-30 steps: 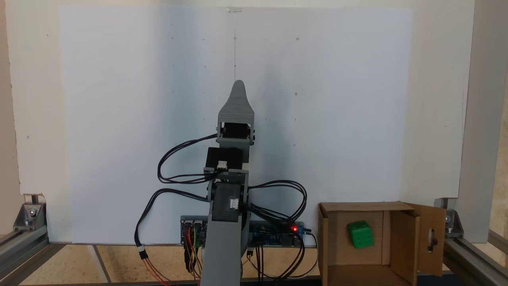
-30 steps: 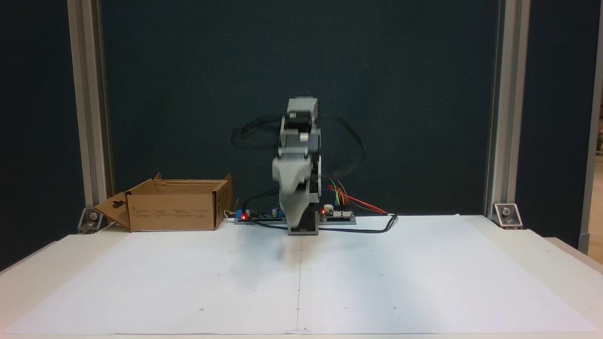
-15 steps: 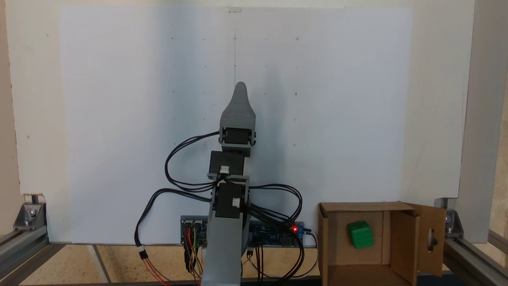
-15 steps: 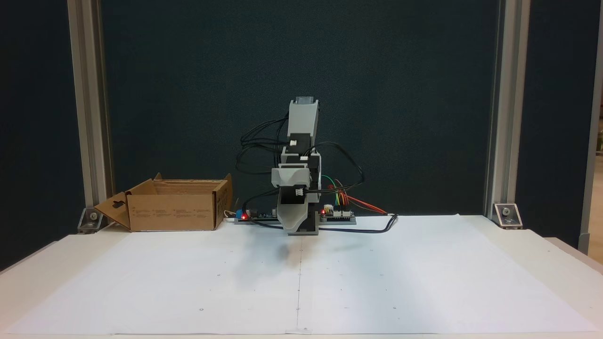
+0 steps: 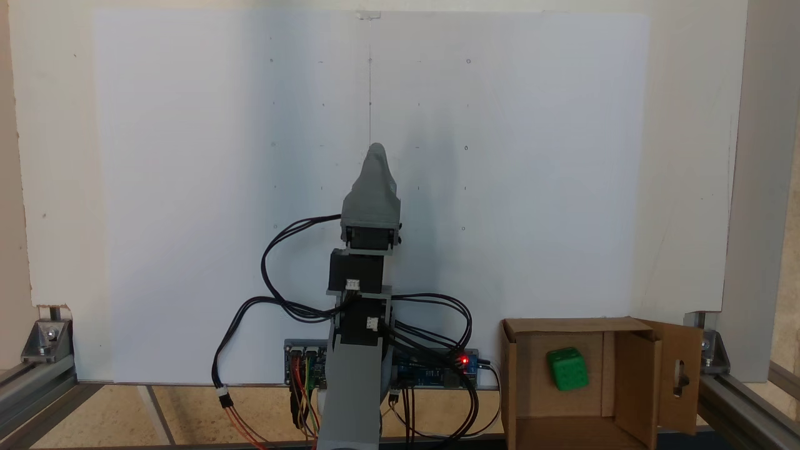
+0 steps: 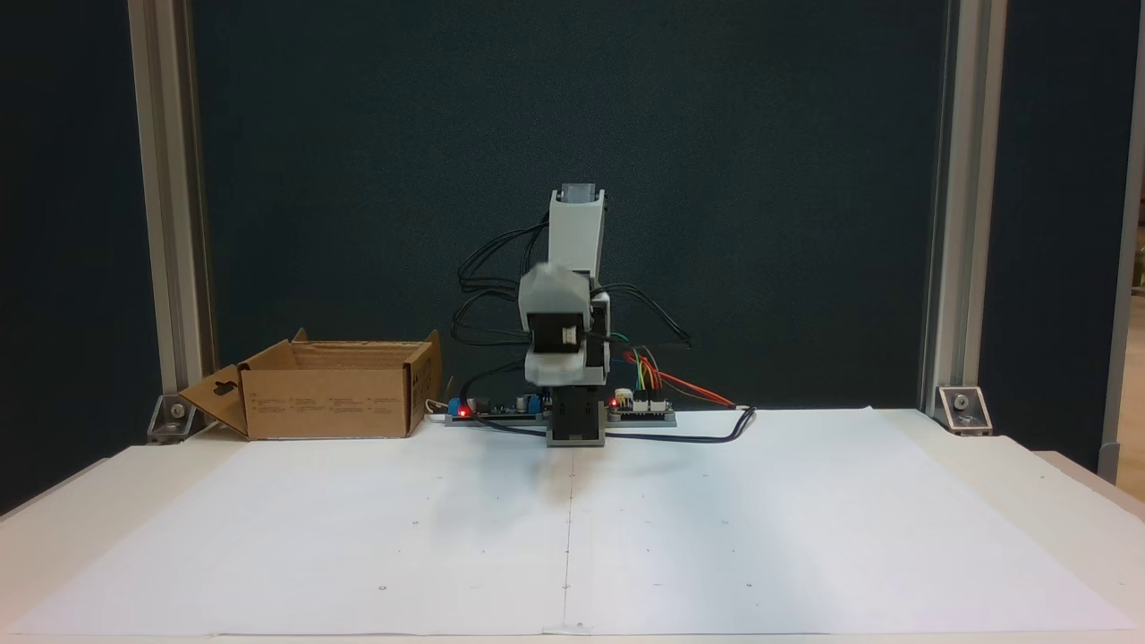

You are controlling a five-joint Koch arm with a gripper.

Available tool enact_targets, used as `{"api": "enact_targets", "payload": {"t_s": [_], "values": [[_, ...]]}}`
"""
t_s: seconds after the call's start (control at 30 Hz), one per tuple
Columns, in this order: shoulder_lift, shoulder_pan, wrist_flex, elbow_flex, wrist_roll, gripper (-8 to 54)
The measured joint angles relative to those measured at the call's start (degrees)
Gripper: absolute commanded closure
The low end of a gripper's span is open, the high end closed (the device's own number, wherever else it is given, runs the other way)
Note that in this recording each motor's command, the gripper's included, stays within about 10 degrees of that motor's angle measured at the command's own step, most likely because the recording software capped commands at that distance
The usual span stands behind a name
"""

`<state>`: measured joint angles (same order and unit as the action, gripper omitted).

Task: Grasp a green dice and put it in the bin.

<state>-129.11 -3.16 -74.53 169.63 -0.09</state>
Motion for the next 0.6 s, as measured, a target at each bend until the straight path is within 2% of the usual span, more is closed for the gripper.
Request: {"api": "enact_targets", "payload": {"t_s": [0.6], "values": [[0.00,0.18,-8.00,5.80,0.00,1.1]]}}
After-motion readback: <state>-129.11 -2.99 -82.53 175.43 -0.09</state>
